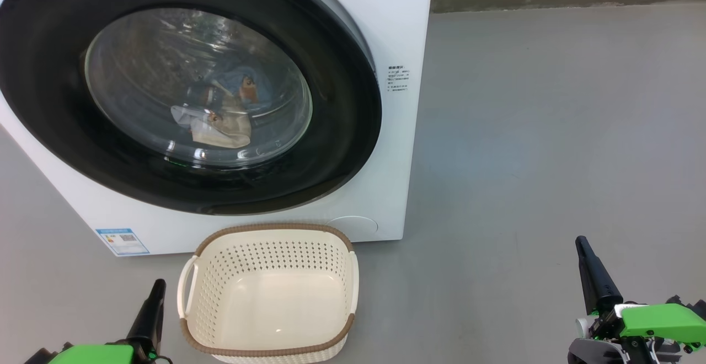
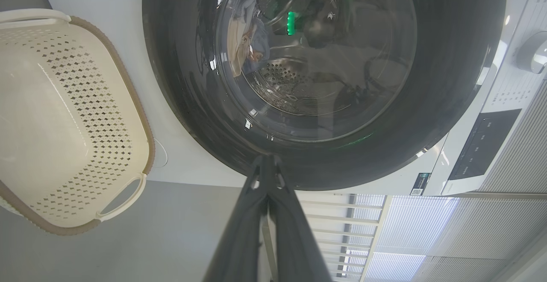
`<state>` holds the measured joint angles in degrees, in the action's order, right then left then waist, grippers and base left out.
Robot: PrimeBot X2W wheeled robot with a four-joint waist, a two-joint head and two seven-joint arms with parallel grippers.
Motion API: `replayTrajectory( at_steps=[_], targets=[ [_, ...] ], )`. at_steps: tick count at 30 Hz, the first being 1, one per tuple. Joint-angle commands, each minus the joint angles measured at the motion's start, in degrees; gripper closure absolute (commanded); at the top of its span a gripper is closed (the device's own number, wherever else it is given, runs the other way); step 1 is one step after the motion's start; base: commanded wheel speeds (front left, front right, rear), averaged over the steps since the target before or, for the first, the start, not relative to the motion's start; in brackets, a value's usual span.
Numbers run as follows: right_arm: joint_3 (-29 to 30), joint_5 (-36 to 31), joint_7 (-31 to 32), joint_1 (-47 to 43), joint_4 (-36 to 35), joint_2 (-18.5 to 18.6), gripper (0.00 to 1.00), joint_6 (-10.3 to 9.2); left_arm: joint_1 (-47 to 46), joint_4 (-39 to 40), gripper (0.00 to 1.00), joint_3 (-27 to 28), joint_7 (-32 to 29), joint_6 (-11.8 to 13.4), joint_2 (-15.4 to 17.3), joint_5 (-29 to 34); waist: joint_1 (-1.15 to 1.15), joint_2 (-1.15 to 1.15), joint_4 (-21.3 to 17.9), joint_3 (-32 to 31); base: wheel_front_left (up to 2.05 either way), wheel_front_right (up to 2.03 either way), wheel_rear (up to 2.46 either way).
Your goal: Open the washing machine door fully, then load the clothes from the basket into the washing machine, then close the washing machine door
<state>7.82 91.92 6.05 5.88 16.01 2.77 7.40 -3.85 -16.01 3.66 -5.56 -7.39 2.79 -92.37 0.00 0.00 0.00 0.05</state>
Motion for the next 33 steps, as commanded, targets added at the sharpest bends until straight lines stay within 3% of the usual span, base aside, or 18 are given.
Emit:
replayTrajectory(
  at_steps=[1, 33],
  targets=[
    [-1.2, 0.2, 0.5, 0.6, -1.7, 0.1, 1.0, 0.09, -2.6, 1.7, 1.0, 2.0, -0.2, -0.1, 0.8, -0.6, 0.0, 0.0, 0.0, 0.0, 0.0, 0.0, 0.0],
    [-1.2, 0.2, 0.5, 0.6, -1.7, 0.1, 1.0, 0.09, -2.6, 1.7, 1.0, 2.2, -0.4, -0.1, 0.6, -0.4, 0.0, 0.0, 0.0, 0.0, 0.0, 0.0, 0.0]
  ],
)
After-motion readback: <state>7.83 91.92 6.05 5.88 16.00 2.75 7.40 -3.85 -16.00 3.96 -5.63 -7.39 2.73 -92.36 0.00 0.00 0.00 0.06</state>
